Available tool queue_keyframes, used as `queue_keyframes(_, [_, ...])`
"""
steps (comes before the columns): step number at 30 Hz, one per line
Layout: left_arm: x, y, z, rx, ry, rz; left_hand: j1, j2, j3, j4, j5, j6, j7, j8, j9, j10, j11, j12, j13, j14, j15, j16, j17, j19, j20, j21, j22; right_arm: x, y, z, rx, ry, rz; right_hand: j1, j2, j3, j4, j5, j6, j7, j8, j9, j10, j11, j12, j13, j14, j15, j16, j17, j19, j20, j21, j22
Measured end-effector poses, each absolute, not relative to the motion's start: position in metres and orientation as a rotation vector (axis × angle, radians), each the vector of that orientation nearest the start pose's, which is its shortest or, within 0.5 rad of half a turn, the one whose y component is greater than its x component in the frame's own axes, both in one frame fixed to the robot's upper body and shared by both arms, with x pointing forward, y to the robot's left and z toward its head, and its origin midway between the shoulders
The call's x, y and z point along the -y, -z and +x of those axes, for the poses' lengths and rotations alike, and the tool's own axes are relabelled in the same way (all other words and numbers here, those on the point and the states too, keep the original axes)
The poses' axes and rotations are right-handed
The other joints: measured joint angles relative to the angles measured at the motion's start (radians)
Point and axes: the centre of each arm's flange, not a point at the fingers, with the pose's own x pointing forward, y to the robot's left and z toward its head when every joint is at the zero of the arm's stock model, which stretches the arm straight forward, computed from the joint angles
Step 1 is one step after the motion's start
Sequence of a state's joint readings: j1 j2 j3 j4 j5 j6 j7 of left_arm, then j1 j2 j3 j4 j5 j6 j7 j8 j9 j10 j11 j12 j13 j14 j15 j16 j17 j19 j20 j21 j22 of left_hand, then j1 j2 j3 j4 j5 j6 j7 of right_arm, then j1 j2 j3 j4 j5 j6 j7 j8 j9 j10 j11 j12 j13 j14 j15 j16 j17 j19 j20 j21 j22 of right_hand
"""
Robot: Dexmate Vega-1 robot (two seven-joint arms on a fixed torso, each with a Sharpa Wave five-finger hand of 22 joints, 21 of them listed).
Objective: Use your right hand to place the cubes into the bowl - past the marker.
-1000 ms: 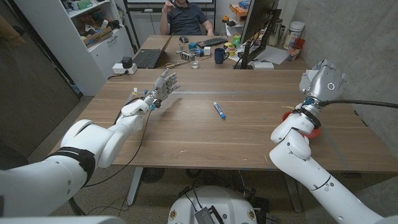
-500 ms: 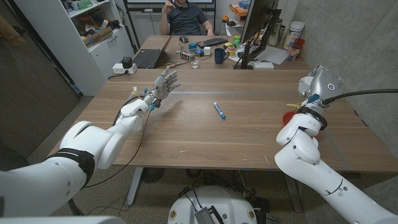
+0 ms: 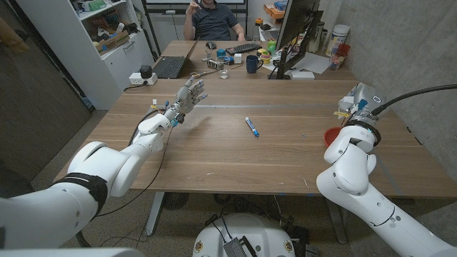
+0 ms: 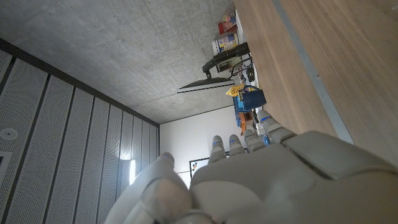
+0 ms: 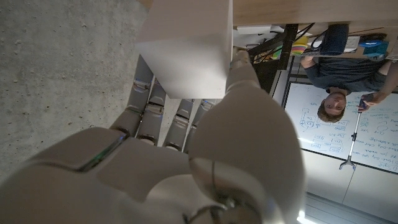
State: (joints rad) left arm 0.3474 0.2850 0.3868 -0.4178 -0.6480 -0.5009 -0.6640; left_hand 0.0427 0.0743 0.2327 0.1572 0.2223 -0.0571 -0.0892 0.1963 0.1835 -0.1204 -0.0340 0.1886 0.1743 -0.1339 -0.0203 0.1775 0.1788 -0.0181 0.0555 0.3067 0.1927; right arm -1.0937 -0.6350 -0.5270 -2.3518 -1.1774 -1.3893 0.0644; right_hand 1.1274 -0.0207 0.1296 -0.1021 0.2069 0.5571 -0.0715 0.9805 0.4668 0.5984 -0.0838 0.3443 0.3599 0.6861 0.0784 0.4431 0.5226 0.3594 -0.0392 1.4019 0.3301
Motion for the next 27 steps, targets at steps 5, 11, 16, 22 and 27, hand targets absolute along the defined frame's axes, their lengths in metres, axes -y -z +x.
queue_keyframes(5, [-0.293,-0.015,0.721,0.572,0.493,0.032,0.000,0.000,0.000,0.000,0.000,0.004,-0.004,0.000,0.000,0.000,0.000,0.000,0.000,0.000,0.000,0.000,0.000,0.000,0.000,0.000,0.000,0.284,-0.022,0.435,0.137,0.861,-1.085,0.000,0.000,0.000,0.000,0.000,0.000,0.000,0.000,0.000,0.000,0.000,0.000,0.000,0.000,0.000,-0.007,-0.002,-0.004,-0.004,0.000,-0.004])
queue_keyframes(11, [-0.295,-0.017,0.721,0.570,0.486,0.031,0.000,0.000,0.000,0.000,0.000,0.004,-0.004,0.000,0.000,0.000,0.000,0.000,0.000,0.000,0.000,0.000,0.000,0.000,0.000,-0.002,0.000,0.283,-0.024,0.439,0.077,0.806,-1.100,0.000,0.000,0.000,0.000,0.000,-0.005,0.005,0.000,-0.004,0.000,0.000,-0.004,0.000,0.000,0.000,-0.008,-0.005,-0.008,-0.003,0.004,-0.010])
queue_keyframes(16, [-0.296,-0.018,0.722,0.566,0.481,0.029,0.000,0.000,-0.003,-0.003,0.000,0.004,-0.004,0.000,0.000,0.000,0.000,0.000,0.000,0.000,0.000,0.000,0.000,0.000,0.000,-0.004,0.000,0.281,-0.027,0.442,0.050,0.771,-1.126,0.000,0.000,0.000,0.000,-0.001,-0.005,0.005,0.000,-0.008,0.000,0.000,-0.008,0.000,0.000,0.000,-0.015,-0.009,-0.012,0.002,0.004,-0.014])
queue_keyframes(22, [-0.296,-0.019,0.724,0.556,0.475,0.027,0.000,0.000,-0.003,-0.003,0.000,0.004,-0.004,0.000,0.000,0.000,0.000,0.000,0.000,0.000,0.000,0.000,0.000,0.000,0.000,-0.004,0.000,0.289,-0.027,0.449,-0.028,0.747,-1.085,0.000,0.000,0.000,0.000,-0.001,-0.011,0.011,0.000,-0.009,-0.004,0.004,-0.012,0.005,0.005,-0.013,-0.023,-0.013,-0.016,-0.002,0.012,-0.019])
queue_keyframes(27, [-0.295,-0.021,0.724,0.557,0.476,0.027,0.000,0.000,-0.007,0.001,0.000,0.004,-0.004,0.000,0.000,0.000,0.000,0.000,0.000,0.000,0.000,0.000,0.000,0.000,0.000,-0.004,0.000,0.290,-0.029,0.453,-0.063,0.737,-1.104,0.000,0.000,0.000,0.000,-0.001,-0.011,0.011,0.007,-0.014,-0.004,0.004,-0.012,0.005,0.001,-0.017,-0.030,-0.017,-0.016,-0.002,0.011,-0.022])
